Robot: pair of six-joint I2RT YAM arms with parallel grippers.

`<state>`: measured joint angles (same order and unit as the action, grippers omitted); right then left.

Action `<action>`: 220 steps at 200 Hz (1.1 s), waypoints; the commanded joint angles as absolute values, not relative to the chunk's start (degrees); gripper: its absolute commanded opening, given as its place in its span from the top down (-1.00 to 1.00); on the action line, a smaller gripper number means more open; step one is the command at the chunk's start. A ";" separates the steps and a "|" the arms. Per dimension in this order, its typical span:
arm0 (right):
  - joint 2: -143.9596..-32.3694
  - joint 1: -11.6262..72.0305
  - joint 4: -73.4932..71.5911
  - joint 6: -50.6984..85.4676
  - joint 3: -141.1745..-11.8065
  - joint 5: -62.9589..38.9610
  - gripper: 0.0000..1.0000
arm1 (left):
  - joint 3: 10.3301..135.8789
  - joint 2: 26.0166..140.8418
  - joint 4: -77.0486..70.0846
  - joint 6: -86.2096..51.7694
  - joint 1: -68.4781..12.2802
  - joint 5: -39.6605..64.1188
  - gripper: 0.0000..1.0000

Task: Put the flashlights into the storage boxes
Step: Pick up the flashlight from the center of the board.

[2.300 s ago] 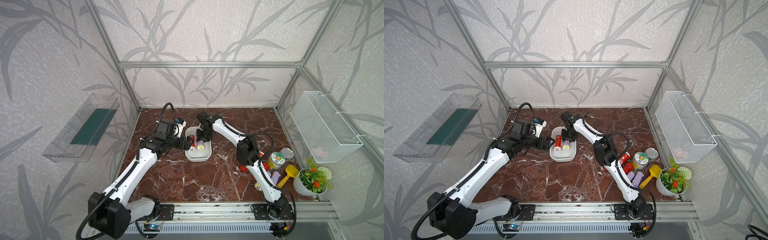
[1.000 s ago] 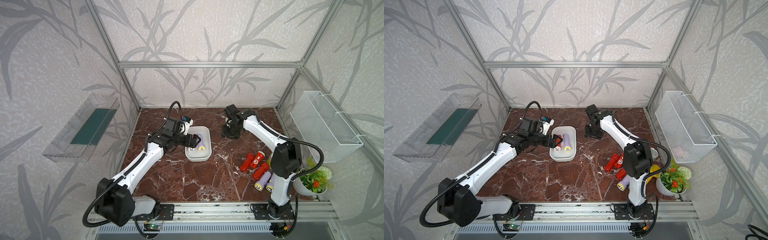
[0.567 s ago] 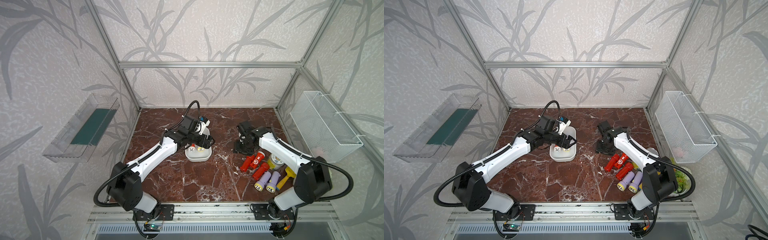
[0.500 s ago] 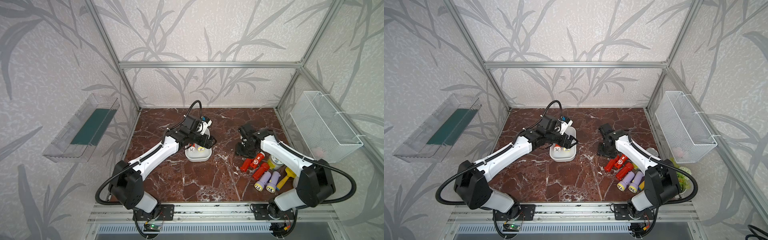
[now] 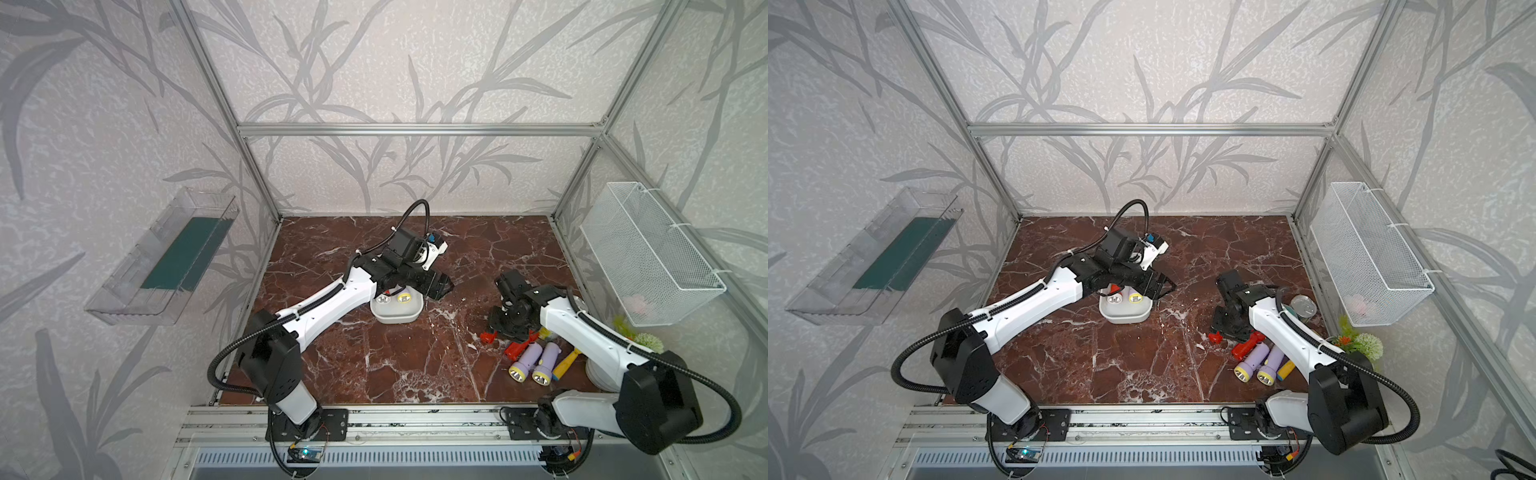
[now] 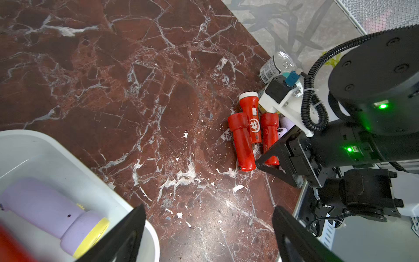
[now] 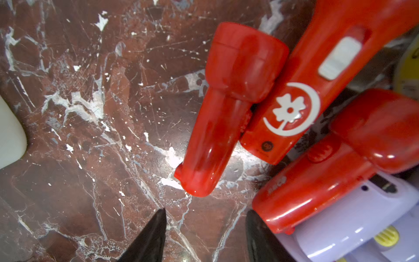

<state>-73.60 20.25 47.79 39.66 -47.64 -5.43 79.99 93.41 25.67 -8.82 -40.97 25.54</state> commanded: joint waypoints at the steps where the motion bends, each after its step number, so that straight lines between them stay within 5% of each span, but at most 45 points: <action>1: -71.61 18.63 47.44 39.99 -46.55 -5.28 -0.15 | 82.76 94.21 28.22 -6.94 -42.32 25.94 -0.80; 220: -83.16 14.94 39.33 38.58 -49.57 -8.27 -0.13 | 81.67 91.74 34.64 -0.09 -45.37 19.71 -0.79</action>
